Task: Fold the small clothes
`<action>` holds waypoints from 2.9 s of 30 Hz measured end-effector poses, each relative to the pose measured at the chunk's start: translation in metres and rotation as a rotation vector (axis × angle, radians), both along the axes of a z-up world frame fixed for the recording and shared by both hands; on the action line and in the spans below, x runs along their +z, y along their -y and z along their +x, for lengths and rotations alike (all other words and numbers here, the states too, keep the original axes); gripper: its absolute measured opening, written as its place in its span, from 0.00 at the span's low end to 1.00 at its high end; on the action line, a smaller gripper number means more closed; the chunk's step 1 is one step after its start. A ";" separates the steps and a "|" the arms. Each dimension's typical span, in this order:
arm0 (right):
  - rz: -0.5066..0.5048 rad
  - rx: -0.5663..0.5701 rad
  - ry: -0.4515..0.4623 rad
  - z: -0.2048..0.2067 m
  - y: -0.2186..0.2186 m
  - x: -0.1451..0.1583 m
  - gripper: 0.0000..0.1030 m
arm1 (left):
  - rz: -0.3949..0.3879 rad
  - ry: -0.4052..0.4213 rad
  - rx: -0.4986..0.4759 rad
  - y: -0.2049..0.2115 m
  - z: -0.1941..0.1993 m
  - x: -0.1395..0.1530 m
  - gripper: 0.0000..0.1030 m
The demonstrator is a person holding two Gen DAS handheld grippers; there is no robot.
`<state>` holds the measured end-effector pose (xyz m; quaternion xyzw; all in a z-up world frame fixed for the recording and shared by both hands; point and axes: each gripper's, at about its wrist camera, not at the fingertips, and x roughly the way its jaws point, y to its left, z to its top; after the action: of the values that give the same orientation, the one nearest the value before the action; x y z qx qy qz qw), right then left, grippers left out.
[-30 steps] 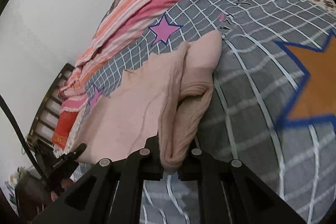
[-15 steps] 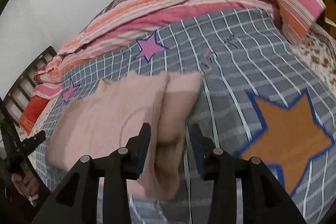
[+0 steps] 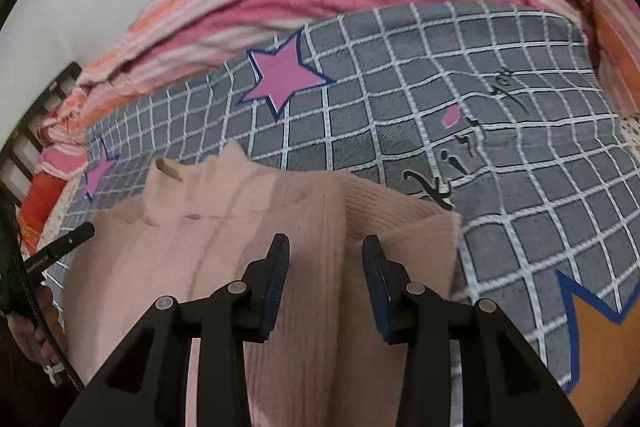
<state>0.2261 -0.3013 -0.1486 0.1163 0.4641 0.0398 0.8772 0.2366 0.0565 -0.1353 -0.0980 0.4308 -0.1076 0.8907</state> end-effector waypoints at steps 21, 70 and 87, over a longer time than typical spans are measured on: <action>-0.098 -0.028 0.048 0.004 -0.003 0.003 0.22 | -0.024 -0.046 0.027 -0.012 0.009 -0.004 0.22; -0.227 0.104 0.007 -0.029 -0.157 0.002 0.45 | -0.505 -0.003 -0.120 -0.095 -0.165 -0.043 0.66; -0.273 0.193 0.066 -0.173 -0.160 -0.008 0.45 | -0.413 0.039 -0.094 -0.047 -0.132 -0.036 0.66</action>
<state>0.0527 -0.1413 -0.1568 -0.0501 0.4452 0.0642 0.8917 0.1043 0.1036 -0.1711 -0.2560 0.3863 -0.2368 0.8539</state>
